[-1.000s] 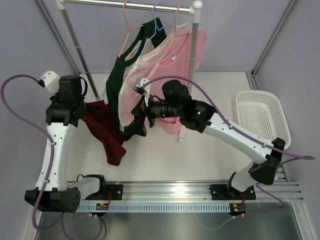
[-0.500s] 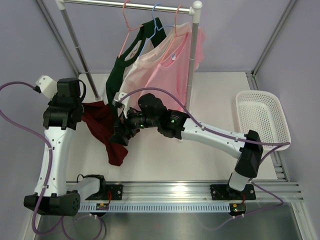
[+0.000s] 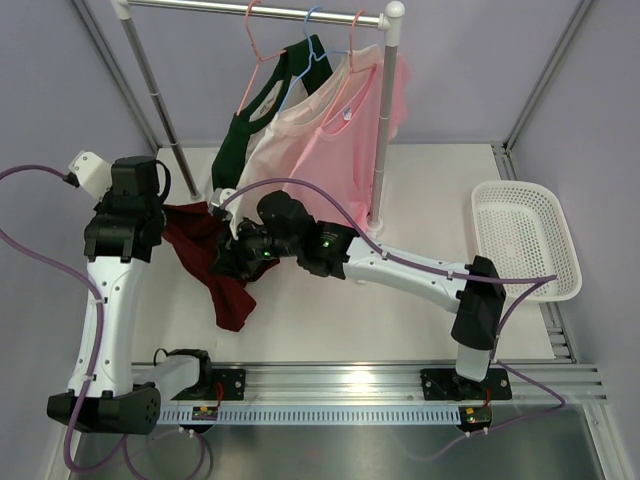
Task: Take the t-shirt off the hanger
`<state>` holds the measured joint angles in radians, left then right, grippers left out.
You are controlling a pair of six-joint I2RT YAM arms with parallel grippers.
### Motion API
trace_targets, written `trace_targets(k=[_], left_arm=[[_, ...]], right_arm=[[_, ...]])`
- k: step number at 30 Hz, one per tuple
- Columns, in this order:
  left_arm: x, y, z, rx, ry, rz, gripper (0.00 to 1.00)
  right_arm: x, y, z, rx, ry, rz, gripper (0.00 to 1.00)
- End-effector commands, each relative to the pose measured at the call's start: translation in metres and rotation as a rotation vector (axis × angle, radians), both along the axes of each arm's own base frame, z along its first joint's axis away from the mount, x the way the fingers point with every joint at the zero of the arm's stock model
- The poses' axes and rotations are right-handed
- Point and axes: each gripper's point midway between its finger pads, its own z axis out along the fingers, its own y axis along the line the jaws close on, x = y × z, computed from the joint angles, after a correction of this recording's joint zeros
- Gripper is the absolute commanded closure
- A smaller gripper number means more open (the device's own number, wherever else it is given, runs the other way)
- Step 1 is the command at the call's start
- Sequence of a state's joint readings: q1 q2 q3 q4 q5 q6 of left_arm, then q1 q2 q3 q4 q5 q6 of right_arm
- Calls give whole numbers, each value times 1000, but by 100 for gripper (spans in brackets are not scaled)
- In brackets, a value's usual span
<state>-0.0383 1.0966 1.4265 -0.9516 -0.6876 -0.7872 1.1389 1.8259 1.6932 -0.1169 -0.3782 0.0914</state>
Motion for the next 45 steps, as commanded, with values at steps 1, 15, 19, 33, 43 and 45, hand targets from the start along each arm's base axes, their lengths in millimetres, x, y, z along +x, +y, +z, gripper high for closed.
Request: trace_targets(k=[1, 15, 19, 33, 43, 45], left_arm=[[-5, 4, 36, -7, -140, 43, 100], [4, 23, 33, 73, -90, 144, 100], [2, 24, 38, 82, -97, 149, 100], [19, -14, 64, 18, -137, -142, 100], [-27, -21, 122, 117, -253, -267, 100], [-36, -28, 131, 106, -295, -303, 100]], right_arm=[[-2, 12, 34, 83, -37, 4, 88], [-35, -47, 43, 57, -45, -38, 100], [-47, -72, 42, 36, -49, -55, 100], [-49, -97, -1, 8, 3, -122, 100], [-41, -61, 4, 13, -4, -89, 100], [-40, -59, 1, 3, -9, -95, 100]])
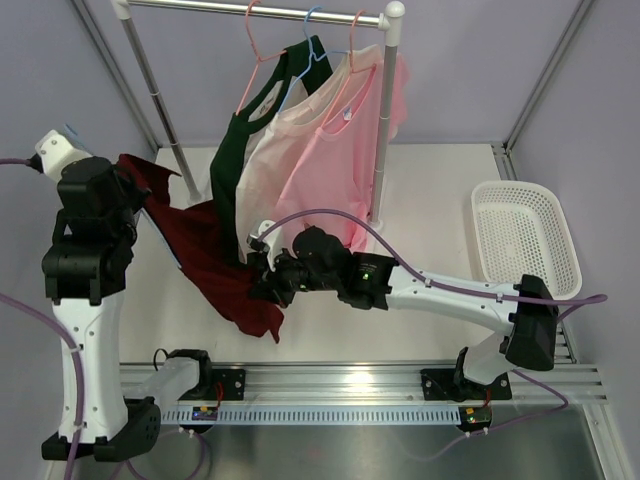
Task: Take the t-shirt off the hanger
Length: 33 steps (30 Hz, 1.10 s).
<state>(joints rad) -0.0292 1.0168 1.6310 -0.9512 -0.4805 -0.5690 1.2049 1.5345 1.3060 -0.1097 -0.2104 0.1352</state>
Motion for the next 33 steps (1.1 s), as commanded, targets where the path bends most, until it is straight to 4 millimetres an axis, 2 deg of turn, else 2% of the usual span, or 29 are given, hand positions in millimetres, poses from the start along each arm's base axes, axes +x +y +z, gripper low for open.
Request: trace_targets(k=[1, 4, 8, 10, 11, 16, 19, 20, 21, 23, 24, 26, 28, 30, 33], left_arm=[[-17, -4, 45, 21, -146, -42, 100], [-18, 11, 45, 52, -127, 42, 100], [-11, 22, 38, 60, -89, 111, 100], [-4, 19, 33, 34, -86, 107, 100], [-1, 17, 33, 27, -85, 98, 100], [14, -15, 25, -36, -70, -86, 100], [6, -29, 25, -45, -79, -173, 100], [-2, -38, 31, -35, -100, -230, 100], [-7, -56, 34, -36, -106, -347, 100], [-21, -75, 38, -36, -133, -463, 100], [-38, -91, 41, -43, -160, -559, 100], [-52, -102, 42, -40, -181, -627, 100], [-70, -112, 37, -55, -165, -691, 100], [-81, -121, 26, -73, -108, -752, 100], [-87, -123, 28, -59, -102, -771, 100]], right_arm=[[0, 12, 36, 90, -44, 11, 100], [-5, 9, 26, 62, -12, 26, 100], [-14, -15, 12, 73, 26, 4, 100], [-17, -23, 17, 87, 34, -6, 100], [-18, -26, 11, 75, 42, -11, 100], [-10, -30, 23, 86, -2, -47, 100], [-3, -20, 37, 93, -30, -44, 100], [-3, -11, 46, 106, -38, -32, 100], [0, -7, 49, 110, -47, -32, 100], [6, 8, 60, 114, -66, -29, 100], [9, 13, 61, 107, -79, -29, 100], [14, 24, 71, 113, -95, -26, 100], [15, 29, 72, 108, -95, -20, 100], [18, 30, 75, 107, -103, -30, 100], [21, 24, 68, 83, -106, -53, 100]])
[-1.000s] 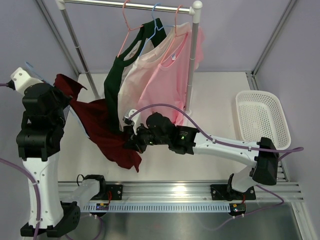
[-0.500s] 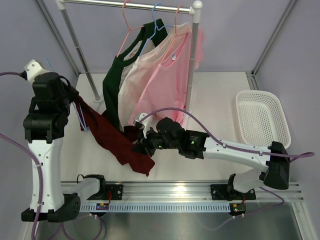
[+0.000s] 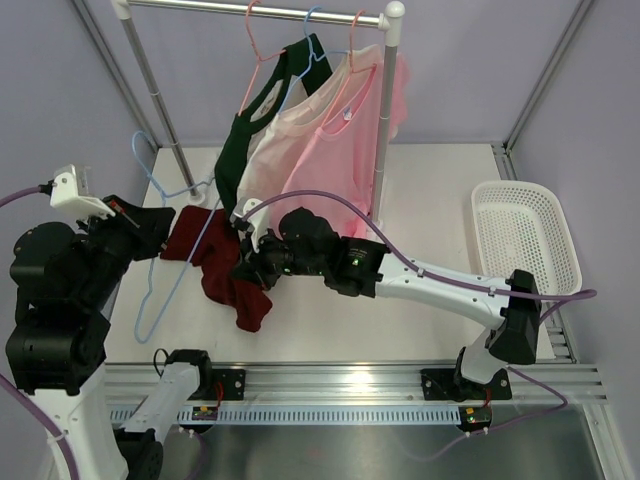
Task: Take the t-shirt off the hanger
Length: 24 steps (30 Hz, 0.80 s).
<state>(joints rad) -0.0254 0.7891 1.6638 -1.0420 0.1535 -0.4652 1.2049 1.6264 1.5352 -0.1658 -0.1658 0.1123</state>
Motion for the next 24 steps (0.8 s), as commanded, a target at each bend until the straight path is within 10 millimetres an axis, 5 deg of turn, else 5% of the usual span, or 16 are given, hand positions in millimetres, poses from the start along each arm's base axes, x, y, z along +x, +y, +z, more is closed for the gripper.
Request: trace_targets(k=[1, 4, 10, 13, 19, 24], left_arm=[[-5, -17, -4, 34, 19, -122, 100], [1, -4, 0, 95, -2, -66, 100], [26, 33, 10, 212, -75, 122, 100], [46, 36, 14, 220, -162, 144, 100], [86, 29, 36, 225, -289, 117, 100], [114, 24, 69, 280, -395, 90, 100]], right_arm=[[1, -7, 19, 20, -46, -27, 100], [-3, -18, 8, -1, -16, -30, 100], [-20, -77, 20, -7, 25, -88, 100], [-23, -124, 65, 47, -9, -162, 100], [13, -199, 143, 82, -105, -489, 100], [70, -235, 161, 39, -132, -720, 100]])
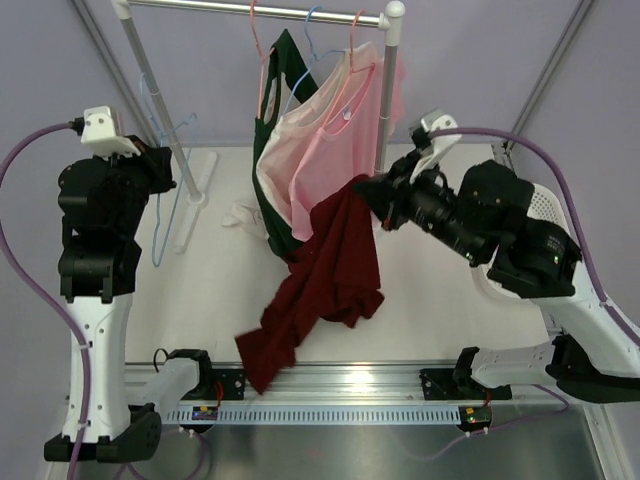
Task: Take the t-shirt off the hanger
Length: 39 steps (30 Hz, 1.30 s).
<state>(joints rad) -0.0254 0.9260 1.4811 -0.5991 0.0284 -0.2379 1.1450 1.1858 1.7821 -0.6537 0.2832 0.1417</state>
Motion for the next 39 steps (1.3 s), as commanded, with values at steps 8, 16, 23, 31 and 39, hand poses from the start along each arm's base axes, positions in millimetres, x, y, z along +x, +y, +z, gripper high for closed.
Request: trace_targets(k=[8, 16, 23, 31, 39], left_arm=[[35, -6, 97, 104, -362, -41, 100], [57, 5, 113, 99, -475, 32, 100], [104, 3, 101, 88, -466, 22, 100], [140, 11, 103, 85, -480, 75, 100], [161, 15, 114, 75, -515, 103, 100]], right_arm=[[99, -75, 22, -66, -4, -355, 100], [138, -164, 80, -40, -85, -605, 100], [178, -239, 98, -77, -166, -900, 100], [164, -284, 178, 33, -442, -1062, 100], [141, -350, 222, -33, -628, -1379, 100]])
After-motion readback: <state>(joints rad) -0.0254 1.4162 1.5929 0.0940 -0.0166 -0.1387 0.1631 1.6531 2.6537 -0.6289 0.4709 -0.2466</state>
